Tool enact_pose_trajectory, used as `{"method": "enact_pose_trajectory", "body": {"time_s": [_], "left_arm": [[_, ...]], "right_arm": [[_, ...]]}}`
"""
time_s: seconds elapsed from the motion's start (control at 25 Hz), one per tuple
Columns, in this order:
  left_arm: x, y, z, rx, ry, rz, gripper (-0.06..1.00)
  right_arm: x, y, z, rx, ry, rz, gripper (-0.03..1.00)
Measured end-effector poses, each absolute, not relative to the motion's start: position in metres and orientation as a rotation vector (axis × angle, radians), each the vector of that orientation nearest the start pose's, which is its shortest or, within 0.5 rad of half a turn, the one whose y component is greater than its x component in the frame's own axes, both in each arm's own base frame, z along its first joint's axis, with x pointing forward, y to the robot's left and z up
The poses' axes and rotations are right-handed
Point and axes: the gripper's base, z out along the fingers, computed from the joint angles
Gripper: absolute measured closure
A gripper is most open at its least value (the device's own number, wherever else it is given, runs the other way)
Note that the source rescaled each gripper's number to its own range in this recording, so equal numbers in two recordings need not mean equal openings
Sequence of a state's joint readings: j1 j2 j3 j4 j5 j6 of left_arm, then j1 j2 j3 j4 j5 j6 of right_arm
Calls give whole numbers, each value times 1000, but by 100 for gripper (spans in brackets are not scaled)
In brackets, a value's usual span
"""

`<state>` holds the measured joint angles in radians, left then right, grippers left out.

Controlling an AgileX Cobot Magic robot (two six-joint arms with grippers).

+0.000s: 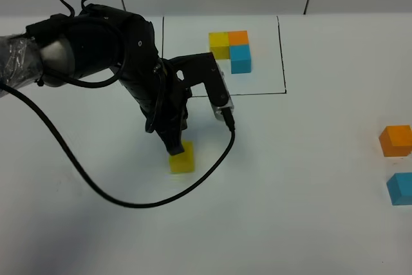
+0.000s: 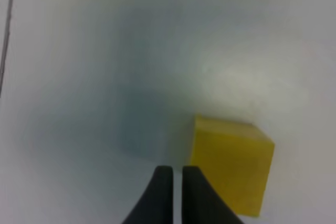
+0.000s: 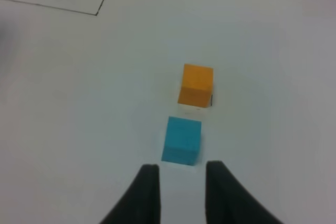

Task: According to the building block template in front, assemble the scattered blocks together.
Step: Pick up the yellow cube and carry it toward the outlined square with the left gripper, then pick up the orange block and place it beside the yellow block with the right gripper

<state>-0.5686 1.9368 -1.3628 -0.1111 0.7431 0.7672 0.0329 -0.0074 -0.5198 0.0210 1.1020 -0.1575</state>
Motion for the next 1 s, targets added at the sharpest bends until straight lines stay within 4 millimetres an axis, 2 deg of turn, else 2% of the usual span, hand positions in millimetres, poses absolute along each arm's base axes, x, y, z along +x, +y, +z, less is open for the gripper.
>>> {"method": "enact_pose_trajectory", "body": {"time_s": [0.08,0.2,0.28,0.36,0.56,0.68,1.0], "left_arm": [[334,-221,191,1479,2355,-102,93],[337,-221,192,1099,2540,-165,94],[339,-222,192,847,2618,-215,94],[341,-221,193,702,2640,-222,94],[345,-217,194,677,2627,-170,94],[346,-209,202,670,2618,-145,94],[353,-158,239,563,2623,-36,94]], "right_arm": [[-10,1,279,-198,2049,-52,73],[-10,1,279,-198,2049,-52,73],[-10,1,279,-198,2049,-52,73],[-10,1,279,-198,2049,-52,73],[-10,1,279,-198,2049,-52,73],[-10,1,279,-198,2049,-52,73],[-10,1,279,-198,2049,-52,73]]}}
